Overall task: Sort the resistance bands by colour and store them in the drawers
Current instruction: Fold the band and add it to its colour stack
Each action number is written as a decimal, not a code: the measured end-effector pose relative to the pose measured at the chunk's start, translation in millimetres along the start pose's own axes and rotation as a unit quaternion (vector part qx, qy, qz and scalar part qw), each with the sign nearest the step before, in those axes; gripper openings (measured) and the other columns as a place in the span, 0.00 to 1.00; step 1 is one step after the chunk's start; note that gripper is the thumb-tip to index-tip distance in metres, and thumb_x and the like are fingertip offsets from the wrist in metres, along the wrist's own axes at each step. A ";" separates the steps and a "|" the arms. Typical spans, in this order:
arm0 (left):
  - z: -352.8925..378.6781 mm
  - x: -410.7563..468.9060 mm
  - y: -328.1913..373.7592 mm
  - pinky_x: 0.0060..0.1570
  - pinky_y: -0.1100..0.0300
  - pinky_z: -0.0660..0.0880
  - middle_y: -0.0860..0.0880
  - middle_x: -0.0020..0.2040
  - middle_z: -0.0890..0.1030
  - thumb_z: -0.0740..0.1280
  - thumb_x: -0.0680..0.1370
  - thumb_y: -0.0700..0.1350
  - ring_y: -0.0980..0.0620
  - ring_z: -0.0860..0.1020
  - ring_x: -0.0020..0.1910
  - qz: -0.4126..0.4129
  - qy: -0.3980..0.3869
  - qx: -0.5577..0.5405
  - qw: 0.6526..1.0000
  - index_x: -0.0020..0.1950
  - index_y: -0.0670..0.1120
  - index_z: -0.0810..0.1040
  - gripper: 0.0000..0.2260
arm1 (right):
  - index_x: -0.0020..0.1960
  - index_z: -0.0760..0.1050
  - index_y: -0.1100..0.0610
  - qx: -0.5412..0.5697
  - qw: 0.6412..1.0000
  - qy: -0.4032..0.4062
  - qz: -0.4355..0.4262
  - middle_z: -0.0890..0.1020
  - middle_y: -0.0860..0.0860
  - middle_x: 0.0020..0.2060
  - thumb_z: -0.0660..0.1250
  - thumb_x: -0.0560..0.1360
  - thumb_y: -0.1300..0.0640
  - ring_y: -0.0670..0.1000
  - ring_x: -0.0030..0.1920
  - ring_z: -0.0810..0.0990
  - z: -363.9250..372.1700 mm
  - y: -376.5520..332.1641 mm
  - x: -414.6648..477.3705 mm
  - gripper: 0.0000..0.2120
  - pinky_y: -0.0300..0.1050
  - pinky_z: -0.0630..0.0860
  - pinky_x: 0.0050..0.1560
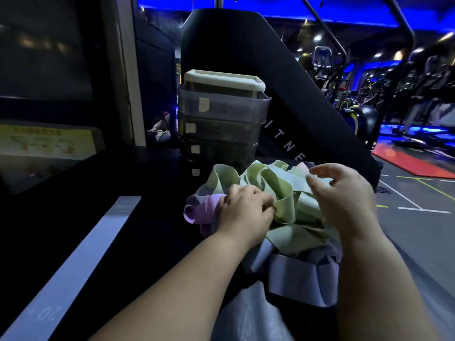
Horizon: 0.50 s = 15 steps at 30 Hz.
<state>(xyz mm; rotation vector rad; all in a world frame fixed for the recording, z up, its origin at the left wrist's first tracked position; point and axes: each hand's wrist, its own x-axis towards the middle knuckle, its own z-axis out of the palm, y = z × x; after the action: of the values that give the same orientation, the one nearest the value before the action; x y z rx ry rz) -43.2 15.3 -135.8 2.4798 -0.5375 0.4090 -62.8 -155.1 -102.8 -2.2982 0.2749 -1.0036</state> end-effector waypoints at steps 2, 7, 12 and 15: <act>1.8 -1.2 -1.7 0.60 0.56 0.61 0.57 0.58 0.75 0.63 0.79 0.54 0.51 0.64 0.64 0.004 0.012 -0.002 1.000 0.55 0.56 0.79 0.09 | 0.49 0.81 0.47 -0.007 1.000 0.012 -0.003 0.83 0.48 0.50 0.69 0.73 0.50 0.52 0.54 0.77 -4.6 3.9 -0.3 0.06 0.41 0.66 0.47; 1.3 -2.1 -7.6 0.58 0.58 0.65 0.57 0.52 0.76 0.65 0.78 0.55 0.51 0.67 0.60 0.006 0.055 -0.066 0.996 0.48 0.53 0.79 0.07 | 0.50 0.82 0.48 0.005 0.999 -0.037 -0.009 0.82 0.47 0.49 0.71 0.73 0.50 0.48 0.51 0.77 -2.4 -2.4 -6.1 0.07 0.42 0.69 0.49; -5.8 -3.0 -12.4 0.49 0.56 0.69 0.58 0.35 0.71 0.70 0.76 0.52 0.50 0.72 0.45 0.003 0.116 -0.180 0.977 0.38 0.52 0.73 0.10 | 0.49 0.82 0.48 -0.004 0.991 -0.131 -0.034 0.83 0.45 0.46 0.71 0.72 0.44 0.46 0.47 0.79 8.7 -14.6 -15.0 0.10 0.44 0.74 0.50; -15.1 -5.3 -12.4 0.41 0.57 0.71 0.54 0.35 0.75 0.69 0.77 0.50 0.50 0.75 0.39 -0.026 0.147 -0.263 0.953 0.38 0.52 0.72 0.10 | 0.51 0.81 0.49 0.012 0.986 -0.162 -0.034 0.82 0.46 0.45 0.70 0.72 0.43 0.47 0.48 0.80 11.2 -18.1 -19.7 0.13 0.50 0.77 0.53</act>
<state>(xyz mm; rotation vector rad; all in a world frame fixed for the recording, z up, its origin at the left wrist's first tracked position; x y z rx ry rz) -44.7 35.1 -131.6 1.8748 -0.3933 0.5260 -69.3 -127.6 -109.4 -2.4172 0.0499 -0.6440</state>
